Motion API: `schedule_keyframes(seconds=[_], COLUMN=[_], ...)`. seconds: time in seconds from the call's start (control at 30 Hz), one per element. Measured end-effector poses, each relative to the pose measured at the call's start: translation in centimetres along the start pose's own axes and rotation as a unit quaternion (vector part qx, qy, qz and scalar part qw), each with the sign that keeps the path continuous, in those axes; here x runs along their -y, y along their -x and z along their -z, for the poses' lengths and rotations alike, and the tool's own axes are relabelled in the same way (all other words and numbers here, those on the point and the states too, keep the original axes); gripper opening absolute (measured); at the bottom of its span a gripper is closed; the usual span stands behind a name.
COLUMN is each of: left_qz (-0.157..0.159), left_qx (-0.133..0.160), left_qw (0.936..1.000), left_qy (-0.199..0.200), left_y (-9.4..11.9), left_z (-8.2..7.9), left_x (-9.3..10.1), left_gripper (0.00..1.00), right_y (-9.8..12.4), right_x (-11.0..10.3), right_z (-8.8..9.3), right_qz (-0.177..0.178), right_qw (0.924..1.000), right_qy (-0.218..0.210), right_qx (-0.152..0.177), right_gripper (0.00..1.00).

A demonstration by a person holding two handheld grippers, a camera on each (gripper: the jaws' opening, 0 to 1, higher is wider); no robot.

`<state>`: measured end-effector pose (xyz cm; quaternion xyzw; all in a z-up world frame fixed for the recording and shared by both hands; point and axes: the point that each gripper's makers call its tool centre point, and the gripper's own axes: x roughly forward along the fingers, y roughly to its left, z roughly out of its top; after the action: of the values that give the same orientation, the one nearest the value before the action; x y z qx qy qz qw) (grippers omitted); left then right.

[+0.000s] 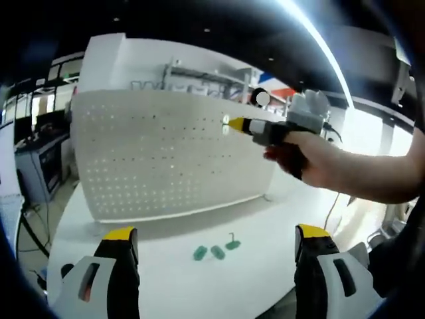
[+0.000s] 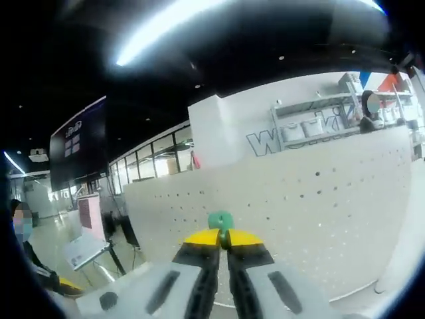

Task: Insert the hook assembly into the mounting plate slot until the hook locks in place.

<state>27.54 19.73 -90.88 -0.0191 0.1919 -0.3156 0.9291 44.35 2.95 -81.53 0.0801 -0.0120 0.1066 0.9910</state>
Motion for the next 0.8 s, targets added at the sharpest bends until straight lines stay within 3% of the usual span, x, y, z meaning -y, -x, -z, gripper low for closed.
schedule_keyframes(seconds=[0.43, 0.8], left_qz=[-0.029, -0.033], left_qx=[0.005, 0.000], left_qw=[0.9994, 0.9990], left_qy=[0.020, 0.032], left_y=[0.8, 0.8], left_z=[0.3, 0.6], left_x=[-2.0, -2.6], left_gripper=[0.96, 0.93], right_y=[-3.2, -4.4], right_x=[2.9, 3.5], right_z=[-2.6, -2.9], right_qz=[0.053, 0.066], right_qw=[0.9974, 0.9951], right_qy=[0.020, 0.048], right_qx=[0.044, 0.056], right_gripper=[0.01, 0.01])
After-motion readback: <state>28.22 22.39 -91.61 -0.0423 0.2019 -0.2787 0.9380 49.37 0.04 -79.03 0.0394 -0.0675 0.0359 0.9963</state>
